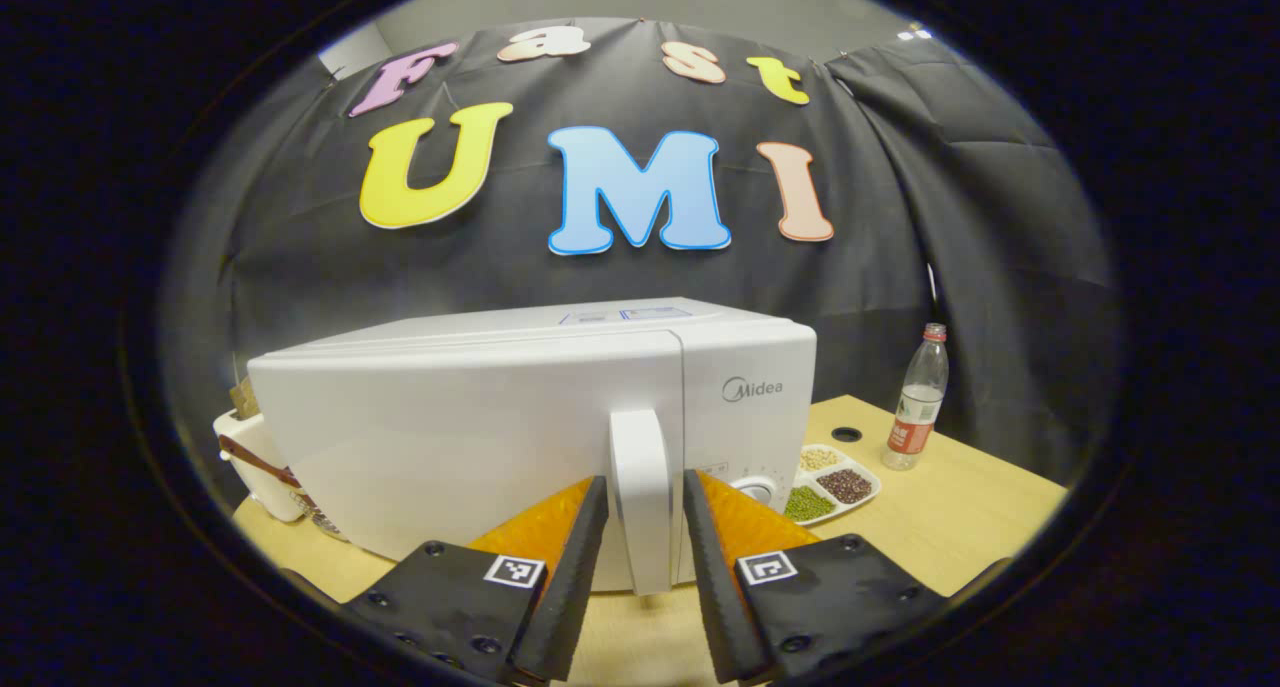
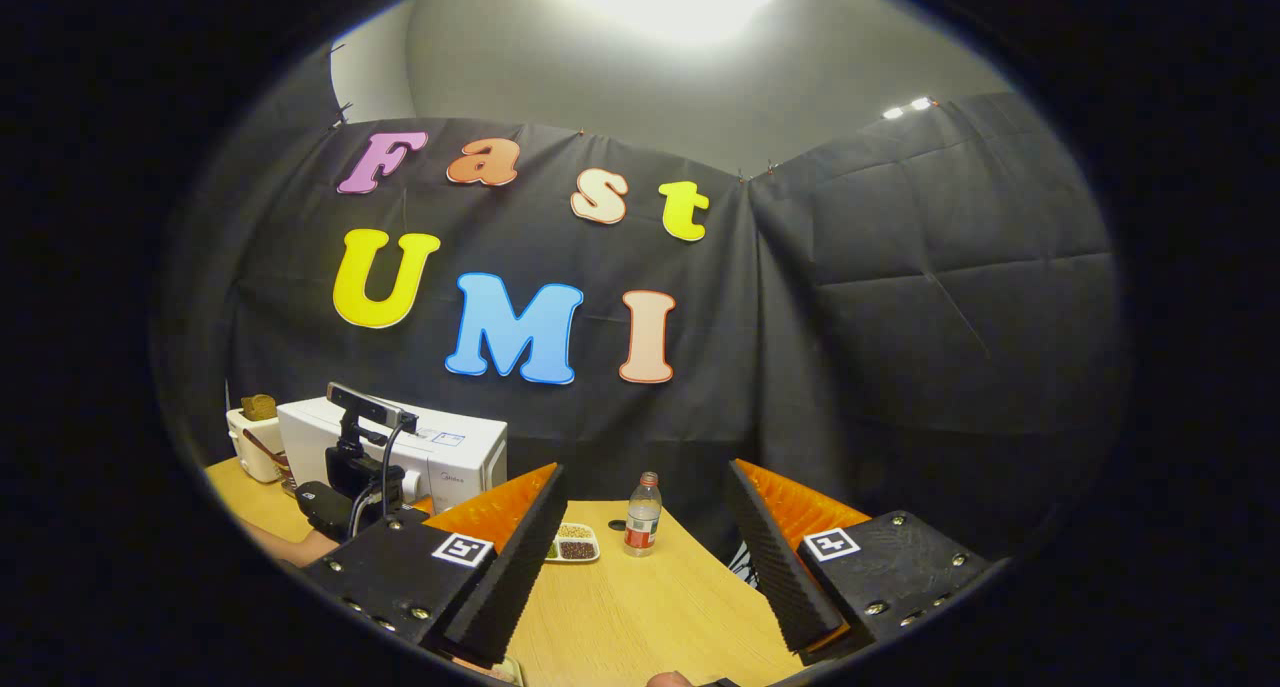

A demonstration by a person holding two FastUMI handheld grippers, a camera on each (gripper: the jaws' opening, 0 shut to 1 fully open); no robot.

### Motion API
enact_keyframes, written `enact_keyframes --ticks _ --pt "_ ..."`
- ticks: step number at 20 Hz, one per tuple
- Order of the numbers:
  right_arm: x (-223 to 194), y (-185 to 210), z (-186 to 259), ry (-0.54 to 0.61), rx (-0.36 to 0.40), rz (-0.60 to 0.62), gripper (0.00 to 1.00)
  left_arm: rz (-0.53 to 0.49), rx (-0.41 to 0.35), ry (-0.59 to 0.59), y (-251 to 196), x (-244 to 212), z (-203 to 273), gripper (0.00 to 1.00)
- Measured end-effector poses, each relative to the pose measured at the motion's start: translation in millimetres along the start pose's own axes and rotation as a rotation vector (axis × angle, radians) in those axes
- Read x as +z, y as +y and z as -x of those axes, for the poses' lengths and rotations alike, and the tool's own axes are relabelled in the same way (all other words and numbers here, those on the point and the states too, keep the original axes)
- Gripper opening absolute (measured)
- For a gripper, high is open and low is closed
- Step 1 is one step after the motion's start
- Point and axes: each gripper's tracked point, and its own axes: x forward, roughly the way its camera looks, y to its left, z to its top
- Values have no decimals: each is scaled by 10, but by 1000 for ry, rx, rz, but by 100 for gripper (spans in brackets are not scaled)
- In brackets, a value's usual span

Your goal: Open the microwave oven with the left hand, put the food in, and close the microwave oven.

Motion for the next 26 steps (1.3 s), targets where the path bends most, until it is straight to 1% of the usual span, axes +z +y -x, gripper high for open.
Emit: enact_keyframes --ticks 1,3,6,7,8,9,11,12,14,15,16,18,21,23,26 --pt "-15 -14 2 5 -6 -1 97 -15 22 -2 42 29 28 51" --pt "-40 -36 35 15 -10 -7 97 -16 7 6 40 13 14 36" --pt "-30 -68 78 13 -10 -6 97 -21 -3 18 34 -5 7 30" --pt "-15 -80 94 7 -9 1 97 -21 8 23 44 -8 -12 25" --pt "3 -102 110 2 -7 7 97 -22 25 31 49 11 1 23" --pt "26 -110 131 -3 -4 12 97 -20 41 32 49 18 20 16" --pt "81 -132 176 -18 5 20 97 12 49 45 77 -25 6 11" --pt "107 -144 194 -29 9 28 97 27 48 54 66 -25 23 10" --pt "97 -148 217 -36 20 49 97 44 61 88 73 -91 131 11" --pt "94 -136 225 -36 29 58 97 46 65 71 63 -107 232 11" --pt "93 -120 246 -40 41 57 97 36 64 30 67 -53 337 11" --pt "55 -14 255 -34 89 45 97 21 54 27 98 -82 546 11" --pt "33 130 243 -33 161 23 97 38 53 51 148 -166 766 11" --pt "25 236 261 -33 213 -2 97 30 69 54 208 -191 947 11" --pt "27 280 328 -40 273 -11 97 37 104 61 291 -249 1200 11"
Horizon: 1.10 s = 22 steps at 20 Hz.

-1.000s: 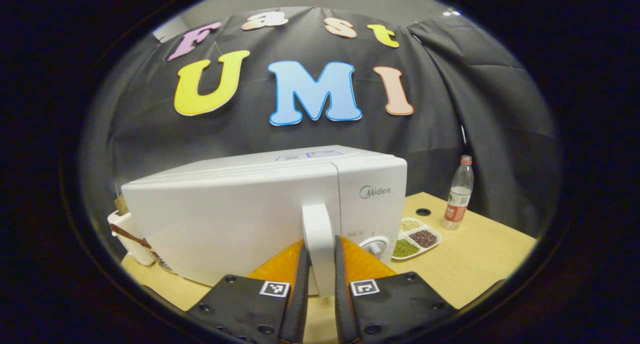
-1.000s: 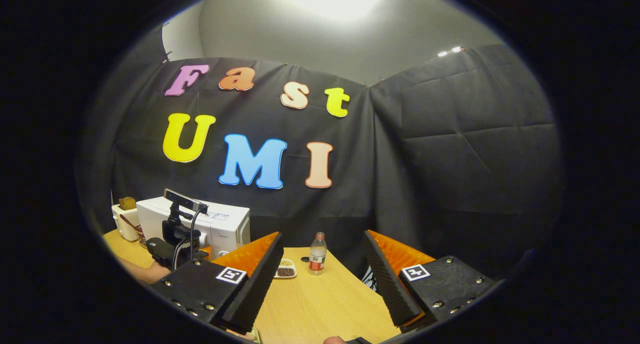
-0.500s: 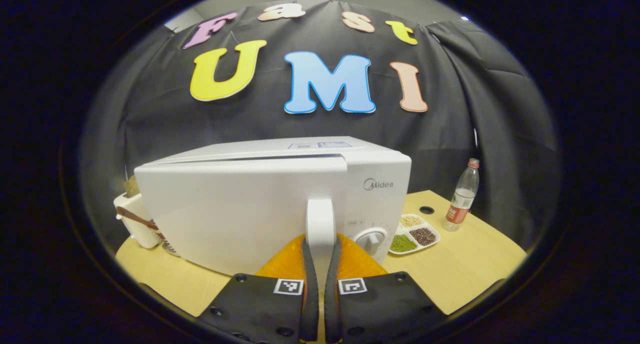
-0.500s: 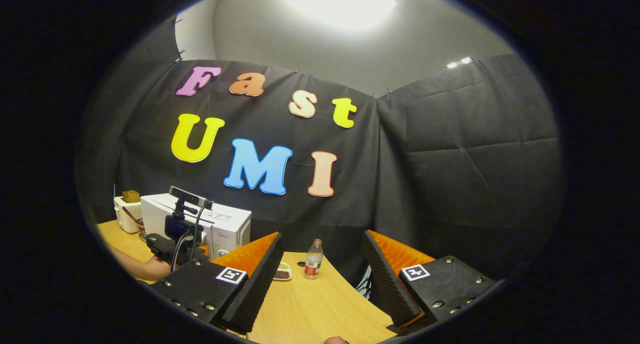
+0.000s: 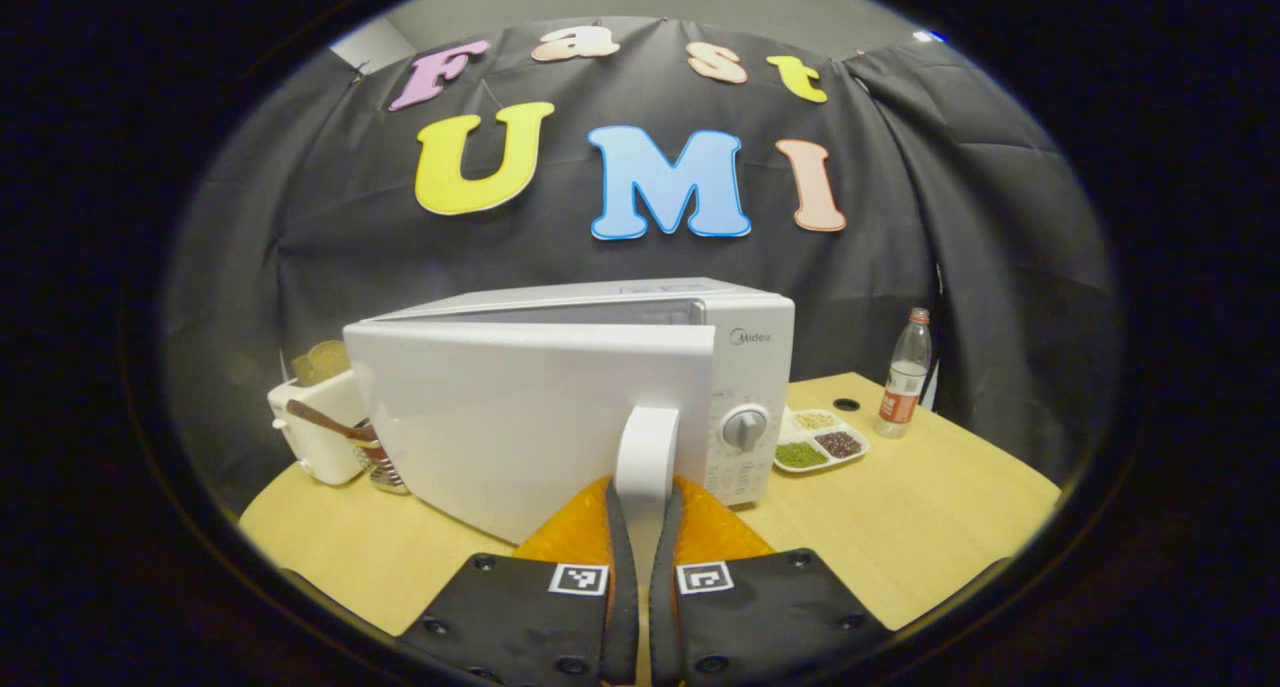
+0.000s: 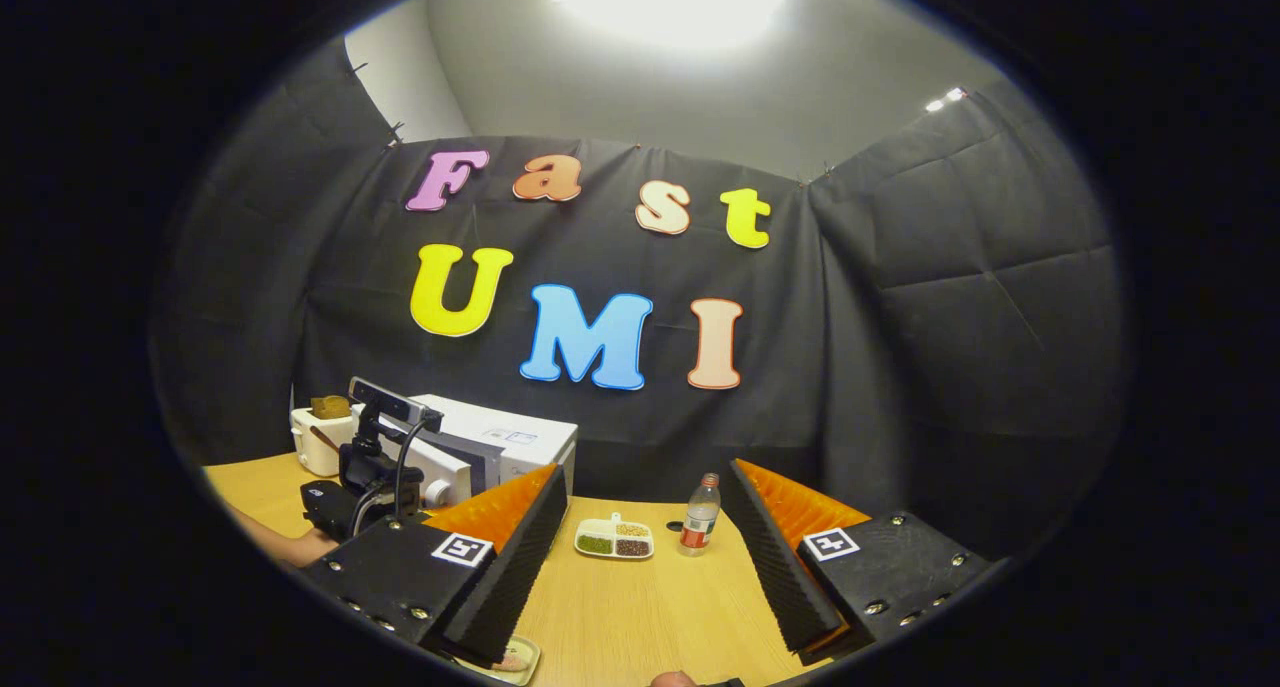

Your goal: Open the microwave oven with the left hand, put the food in, and close the microwave oven.

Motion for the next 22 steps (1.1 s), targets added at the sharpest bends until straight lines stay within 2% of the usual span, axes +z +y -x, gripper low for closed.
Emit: enact_keyframes --ticks 10,13,16,22 --pt "-48 45 254 1 190 -50 97 8 187 19 553 -195 739 11" --pt "-52 72 298 5 211 -49 97 14 231 24 766 -251 948 12" --pt "-36 205 310 7 222 -63 97 18 242 24 966 -312 1115 11" --pt "-74 613 253 50 200 -95 97 18 184 17 1280 -397 1321 11"
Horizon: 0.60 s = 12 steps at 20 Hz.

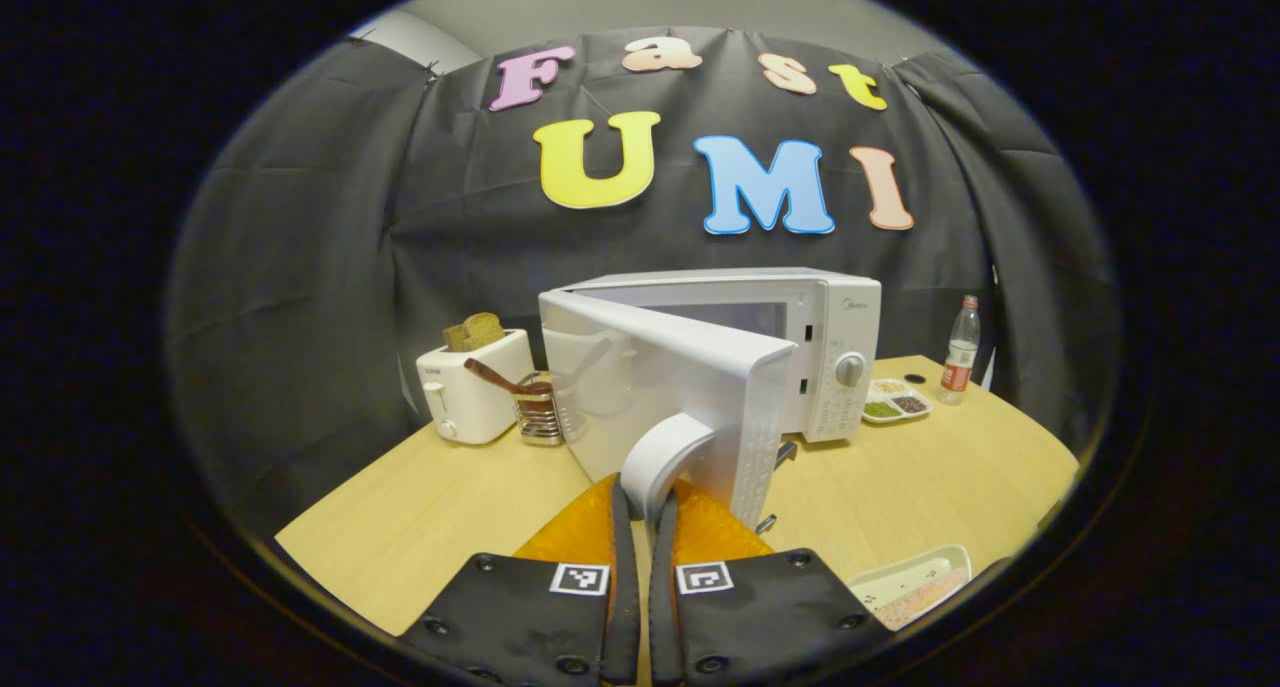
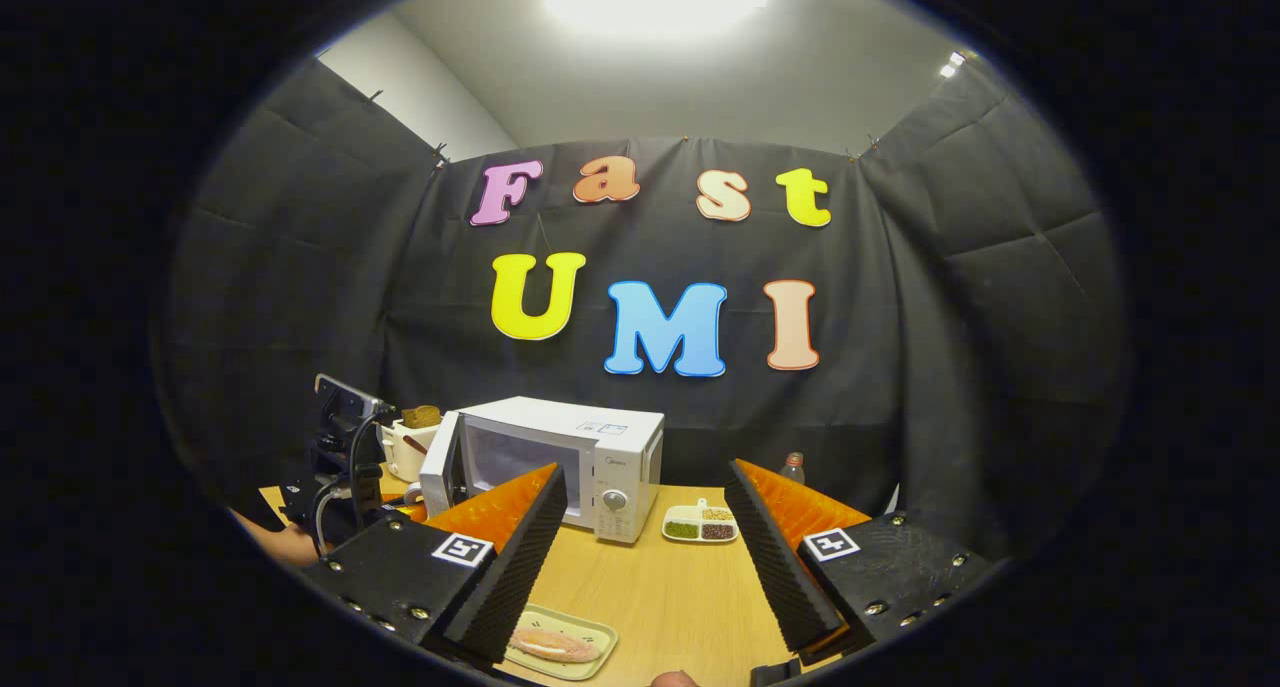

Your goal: Open the microwave oven with the left hand, put the food in, and close the microwave oven.

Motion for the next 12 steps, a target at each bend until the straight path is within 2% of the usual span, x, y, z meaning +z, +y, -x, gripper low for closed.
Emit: enact_keyframes --ticks 7,12 --pt "-85 378 -222 48 -60 -39 97 -33 -108 -7 431 -63 115 11" --pt "-153 531 -399 65 -118 -69 97 -41 -133 -11 836 -113 161 11"
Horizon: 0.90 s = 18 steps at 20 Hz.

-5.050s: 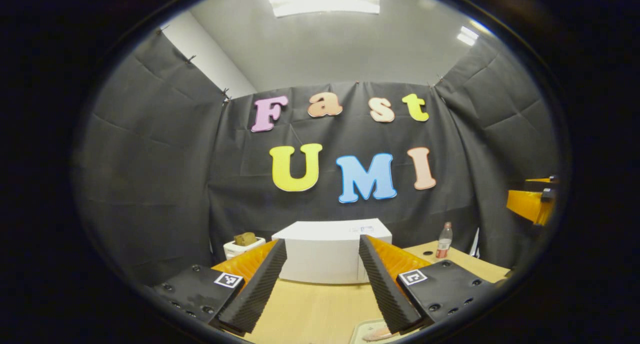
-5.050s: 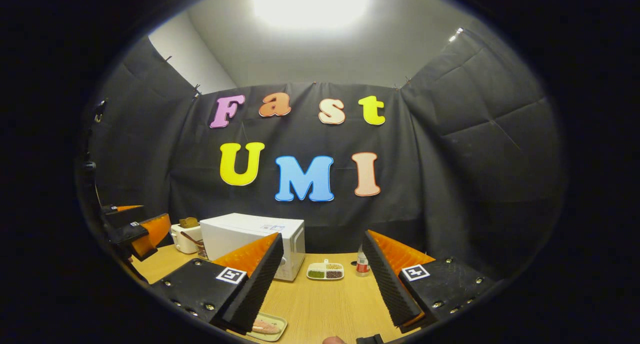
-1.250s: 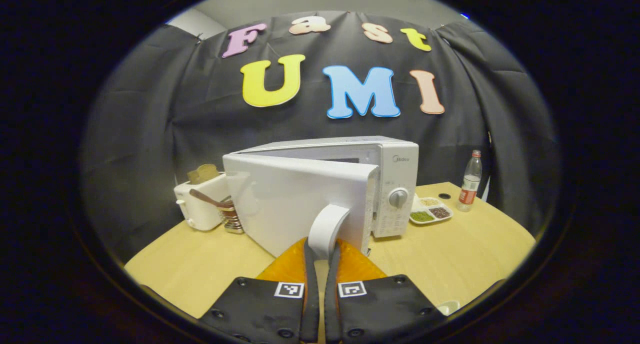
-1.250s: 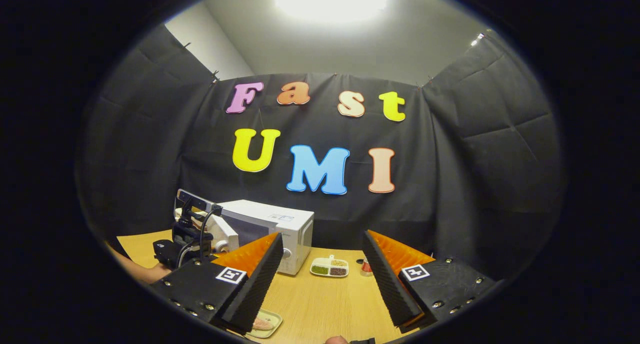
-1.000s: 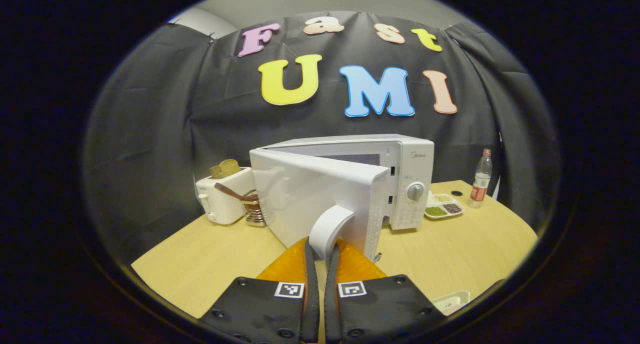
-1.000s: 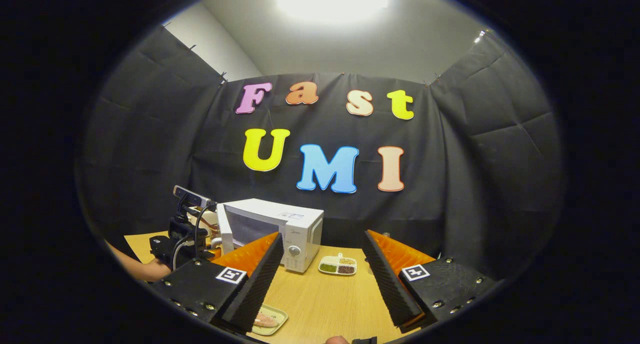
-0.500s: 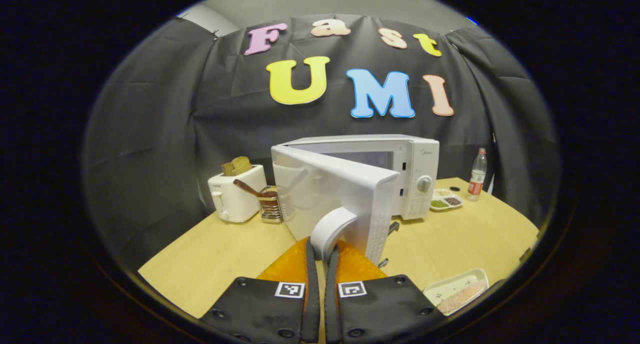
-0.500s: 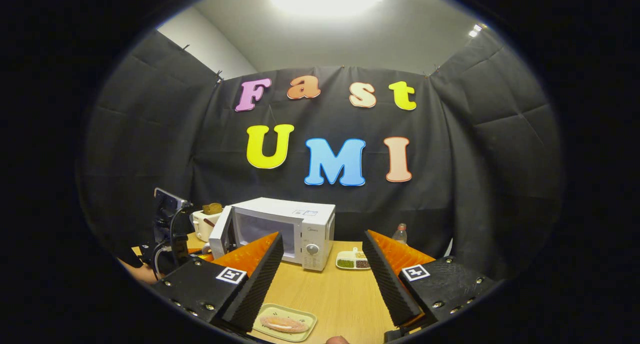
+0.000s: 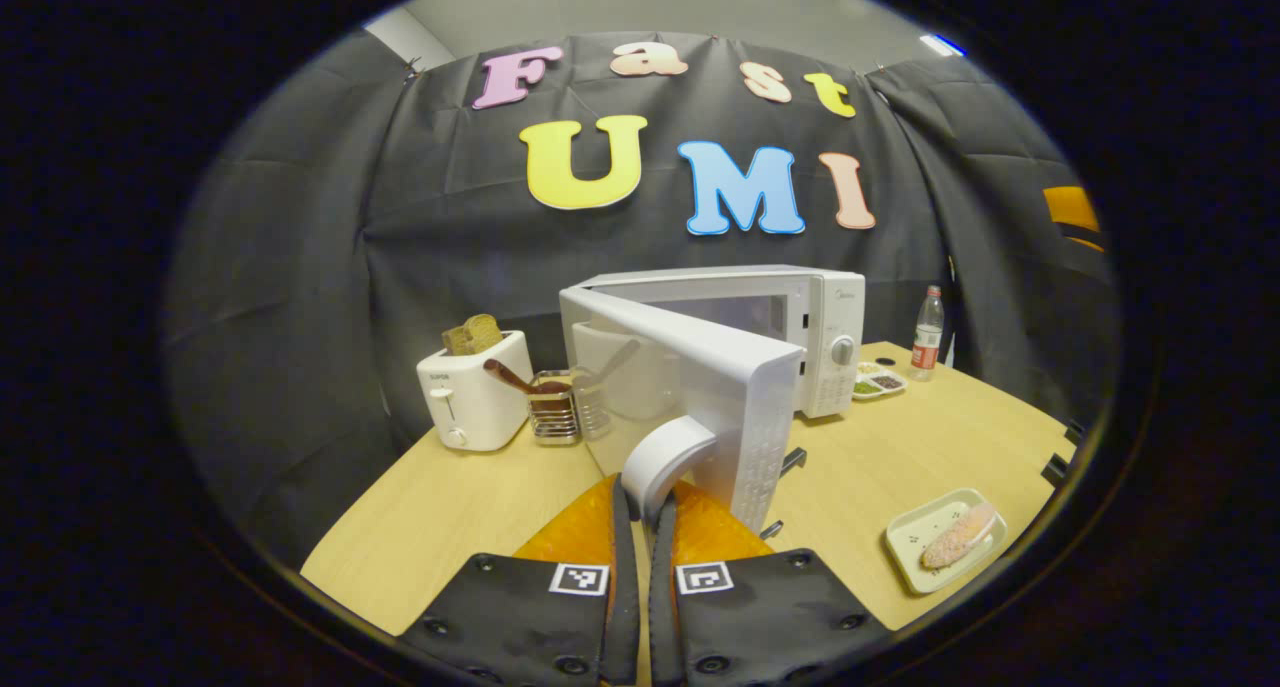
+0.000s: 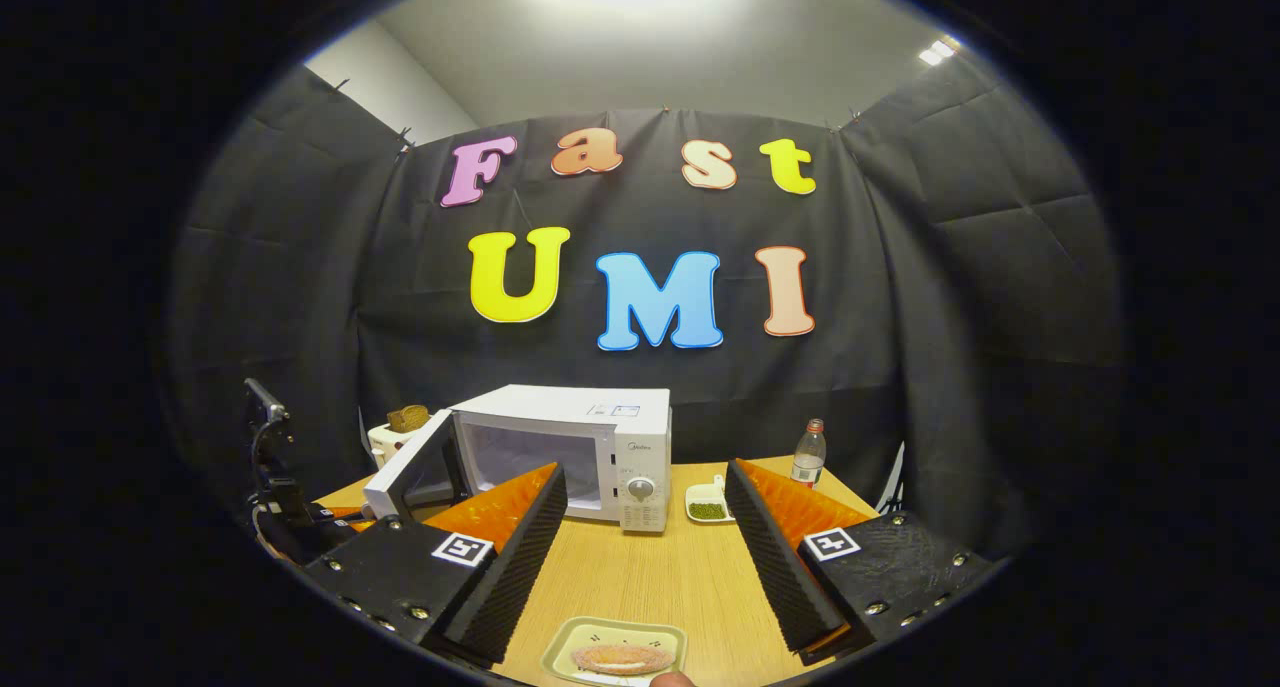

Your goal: Open the microwave oven with the left hand, put the food in, and close the microwave oven.

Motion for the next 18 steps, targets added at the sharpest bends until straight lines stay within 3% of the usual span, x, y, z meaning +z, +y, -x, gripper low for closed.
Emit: enact_keyframes --ticks 7,11,14,18 --pt "65 294 -129 -44 -29 42 97 31 8 -17 629 -92 89 11" --pt "125 400 -163 -68 -17 74 97 77 -21 -23 709 -112 83 15" --pt "118 460 -184 -67 17 101 97 77 30 -16 778 -146 171 28" --pt "80 537 -262 -61 116 125 97 50 135 -54 833 -48 562 59"
